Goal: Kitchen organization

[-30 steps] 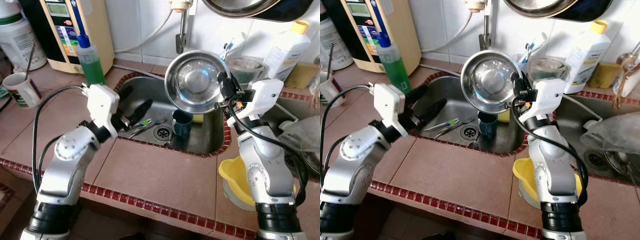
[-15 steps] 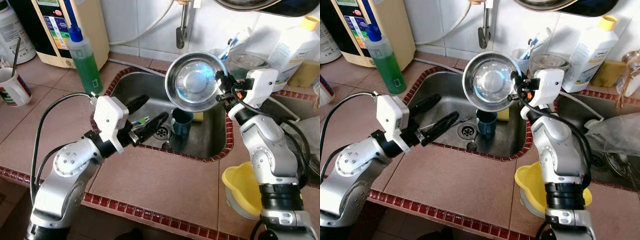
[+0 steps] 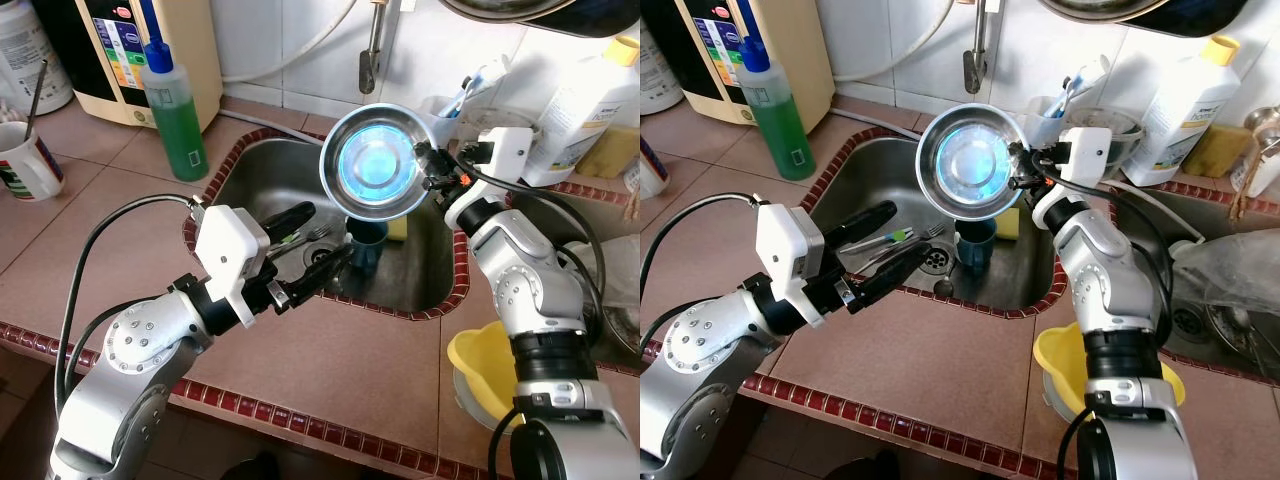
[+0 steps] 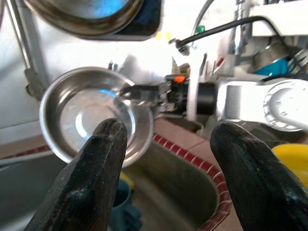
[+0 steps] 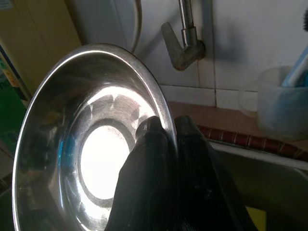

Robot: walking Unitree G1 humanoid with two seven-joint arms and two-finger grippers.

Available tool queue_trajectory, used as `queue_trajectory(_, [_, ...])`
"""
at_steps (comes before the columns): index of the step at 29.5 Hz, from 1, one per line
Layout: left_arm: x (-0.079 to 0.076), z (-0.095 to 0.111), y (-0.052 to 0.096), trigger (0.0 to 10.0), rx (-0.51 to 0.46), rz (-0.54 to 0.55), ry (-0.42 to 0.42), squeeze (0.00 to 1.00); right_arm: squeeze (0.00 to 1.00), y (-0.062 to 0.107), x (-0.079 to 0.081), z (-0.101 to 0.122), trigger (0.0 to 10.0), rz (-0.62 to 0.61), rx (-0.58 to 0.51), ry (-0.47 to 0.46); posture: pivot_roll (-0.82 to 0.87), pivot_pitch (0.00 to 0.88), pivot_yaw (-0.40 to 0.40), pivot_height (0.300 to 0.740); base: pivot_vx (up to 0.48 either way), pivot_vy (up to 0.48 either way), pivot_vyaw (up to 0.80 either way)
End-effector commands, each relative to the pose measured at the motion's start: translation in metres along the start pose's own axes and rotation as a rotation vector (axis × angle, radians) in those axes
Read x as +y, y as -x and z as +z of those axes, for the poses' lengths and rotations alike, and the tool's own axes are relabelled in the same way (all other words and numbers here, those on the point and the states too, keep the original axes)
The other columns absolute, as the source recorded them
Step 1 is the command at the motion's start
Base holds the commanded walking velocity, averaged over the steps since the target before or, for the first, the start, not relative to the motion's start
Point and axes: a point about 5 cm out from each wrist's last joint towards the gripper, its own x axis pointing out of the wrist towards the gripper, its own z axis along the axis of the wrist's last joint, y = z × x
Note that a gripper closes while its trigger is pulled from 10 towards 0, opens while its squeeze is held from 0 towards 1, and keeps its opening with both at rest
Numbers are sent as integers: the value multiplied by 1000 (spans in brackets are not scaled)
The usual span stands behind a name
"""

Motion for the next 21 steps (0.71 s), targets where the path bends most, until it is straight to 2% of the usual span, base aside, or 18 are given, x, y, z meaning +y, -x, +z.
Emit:
queue_trajectory(1, [-10, 5, -2, 10000, -9, -30, 5, 0, 0, -5, -2, 0, 10000, 12, 13, -41, -26, 184, -60, 740, 0, 0, 0])
queue_trajectory(9, [-19, 4, -8, 10000, -8, -61, 22, 0, 0, -11, -1, -17, 10000, 16, 90, -115, -18, 221, -68, 740, 0, 0, 0])
queue_trajectory(11, [-22, 0, -8, 10000, 14, -66, 31, 0, 0, -12, 1, -23, 10000, 17, 110, -139, -16, 233, -69, 740, 0, 0, 0])
queue_trajectory(17, [-20, -17, -1, 10000, 134, -55, -27, 0, 0, -7, 3, -34, 10000, 20, 148, -172, -16, 250, -67, 740, 0, 0, 0])
queue_trajectory(21, [-18, -19, 1, 10000, 151, -49, -35, 0, 0, -6, 2, -37, 10000, 14, 162, -178, -17, 252, -66, 740, 0, 0, 0])
